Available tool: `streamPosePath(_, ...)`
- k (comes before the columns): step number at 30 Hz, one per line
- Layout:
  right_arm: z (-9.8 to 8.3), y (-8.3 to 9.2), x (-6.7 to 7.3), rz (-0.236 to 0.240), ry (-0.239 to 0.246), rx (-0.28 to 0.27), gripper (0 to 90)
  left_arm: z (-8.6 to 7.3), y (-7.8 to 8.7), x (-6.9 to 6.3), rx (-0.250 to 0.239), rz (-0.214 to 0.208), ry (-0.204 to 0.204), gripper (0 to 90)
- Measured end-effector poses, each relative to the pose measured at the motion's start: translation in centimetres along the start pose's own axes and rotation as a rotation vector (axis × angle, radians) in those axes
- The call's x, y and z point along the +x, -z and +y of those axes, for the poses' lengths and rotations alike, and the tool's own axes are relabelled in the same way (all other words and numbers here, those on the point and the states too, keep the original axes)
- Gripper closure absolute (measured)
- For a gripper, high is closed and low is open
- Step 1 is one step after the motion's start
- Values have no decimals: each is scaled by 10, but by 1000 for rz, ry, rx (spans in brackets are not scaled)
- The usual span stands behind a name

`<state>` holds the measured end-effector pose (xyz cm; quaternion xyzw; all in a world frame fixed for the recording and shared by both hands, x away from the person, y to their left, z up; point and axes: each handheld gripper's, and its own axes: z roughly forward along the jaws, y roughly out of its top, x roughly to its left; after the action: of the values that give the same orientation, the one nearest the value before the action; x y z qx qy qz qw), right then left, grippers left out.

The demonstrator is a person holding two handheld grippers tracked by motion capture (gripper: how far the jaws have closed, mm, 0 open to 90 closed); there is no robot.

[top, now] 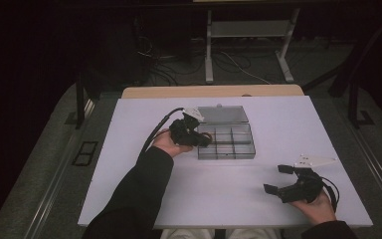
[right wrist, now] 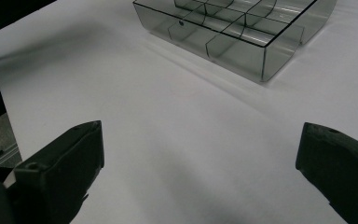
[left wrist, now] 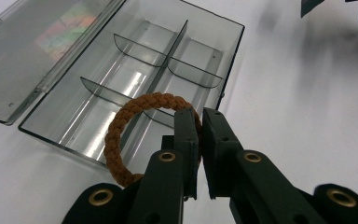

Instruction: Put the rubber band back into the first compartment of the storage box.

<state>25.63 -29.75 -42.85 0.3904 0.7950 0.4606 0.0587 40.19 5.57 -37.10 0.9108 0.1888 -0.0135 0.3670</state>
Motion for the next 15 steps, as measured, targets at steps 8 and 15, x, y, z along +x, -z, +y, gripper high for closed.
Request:
streamPosePath(8, 0, 0, 0, 4, 5, -1, 2, 0, -12, 3, 5, -11, 5, 838)
streamPosePath(15, 0, 0, 0, 4, 6, 0, 2, -2, -20, 6, 12, -17, 13, 837)
